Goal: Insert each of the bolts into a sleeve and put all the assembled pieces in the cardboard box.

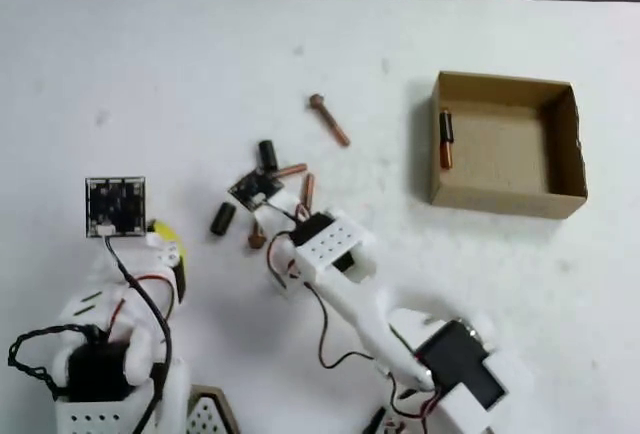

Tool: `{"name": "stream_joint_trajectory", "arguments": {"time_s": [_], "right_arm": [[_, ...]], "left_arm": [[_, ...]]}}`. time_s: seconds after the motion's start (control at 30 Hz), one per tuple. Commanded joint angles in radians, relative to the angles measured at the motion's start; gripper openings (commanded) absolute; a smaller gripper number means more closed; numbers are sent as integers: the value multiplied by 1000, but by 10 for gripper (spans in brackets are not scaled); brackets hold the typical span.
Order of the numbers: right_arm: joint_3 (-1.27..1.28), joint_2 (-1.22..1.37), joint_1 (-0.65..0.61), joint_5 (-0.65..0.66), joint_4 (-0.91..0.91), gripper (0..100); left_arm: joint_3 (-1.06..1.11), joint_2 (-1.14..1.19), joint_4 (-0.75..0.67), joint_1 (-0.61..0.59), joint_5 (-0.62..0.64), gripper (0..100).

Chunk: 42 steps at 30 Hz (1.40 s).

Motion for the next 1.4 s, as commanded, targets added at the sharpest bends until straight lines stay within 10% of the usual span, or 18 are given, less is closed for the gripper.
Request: {"name": "stream_joint_trajectory", "arguments": {"time_s": [0.0,0.93,1.37], "right_arm": [[-41,13,-8,-8,-16,86],[-118,-685,315,86,323,16],[100,-978,403,123,236,16]], "left_arm": [[-25,15,-43,-12,9,20],[-9,21,-72,-5,-9,20],[-196,542,-129,58,-77,20]]}}
